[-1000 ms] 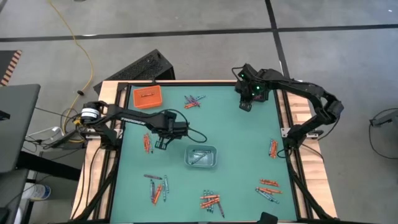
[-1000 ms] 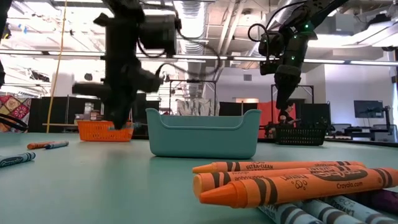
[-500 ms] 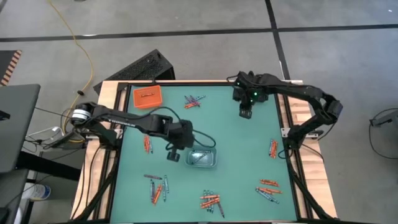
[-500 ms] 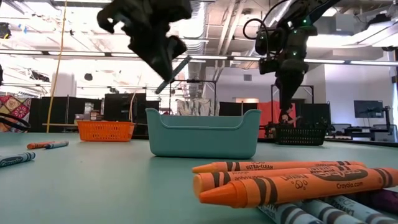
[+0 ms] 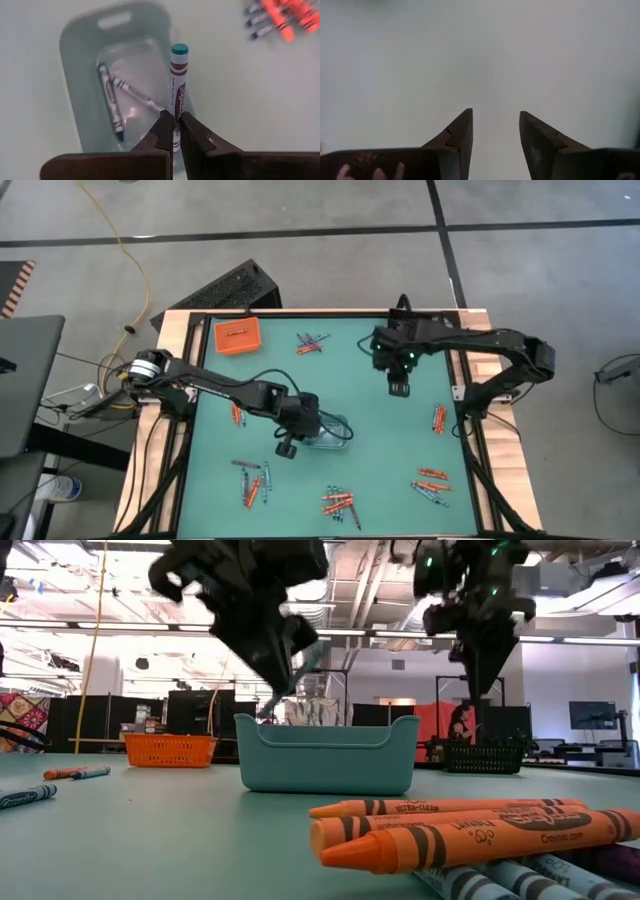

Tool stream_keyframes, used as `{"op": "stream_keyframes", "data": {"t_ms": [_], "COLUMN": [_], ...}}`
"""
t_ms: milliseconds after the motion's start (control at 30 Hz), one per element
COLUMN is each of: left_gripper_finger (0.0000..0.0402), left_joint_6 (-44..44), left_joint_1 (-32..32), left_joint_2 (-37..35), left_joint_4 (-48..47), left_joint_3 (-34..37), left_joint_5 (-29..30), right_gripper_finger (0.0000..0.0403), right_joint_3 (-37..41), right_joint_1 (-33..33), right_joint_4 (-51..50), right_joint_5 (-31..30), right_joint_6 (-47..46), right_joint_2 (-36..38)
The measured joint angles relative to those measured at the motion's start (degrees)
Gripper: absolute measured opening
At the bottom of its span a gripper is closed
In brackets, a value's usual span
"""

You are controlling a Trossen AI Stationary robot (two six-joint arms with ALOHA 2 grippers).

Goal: Sort crayons
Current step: Put the light blue crayon into the blue bin

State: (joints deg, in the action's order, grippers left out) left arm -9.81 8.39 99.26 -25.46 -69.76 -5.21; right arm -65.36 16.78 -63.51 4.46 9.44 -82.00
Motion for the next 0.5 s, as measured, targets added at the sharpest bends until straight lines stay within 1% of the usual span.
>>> {"op": "stream_keyframes", "data": {"t_ms": [133,300,500], "left_gripper_finger": [0.0,0.0,0.0007], "left_joint_6": [0.0,0.0,0.0], "left_joint_1": [0.0,0.0,0.0], "left_joint_2": [1.3,1.2,2.2], "left_joint_4": [-0.1,1.0,1.2], "left_joint_3": [0.0,0.0,0.0], "left_joint_5": [2.1,2.6,2.1], "right_gripper_finger": [0.0152,0.0152,0.0152], "right_joint_3": [0.0,0.0,0.0], "right_joint_1": [-6.4,-15.5,-27.2], "right_joint_4": [-1.0,-1.5,-2.1], "right_joint_5": [0.0,-0.2,-4.8], "right_joint_6": [-5.3,-13.3,-24.0], "right_joint_2": [3.0,7.1,11.7]}}
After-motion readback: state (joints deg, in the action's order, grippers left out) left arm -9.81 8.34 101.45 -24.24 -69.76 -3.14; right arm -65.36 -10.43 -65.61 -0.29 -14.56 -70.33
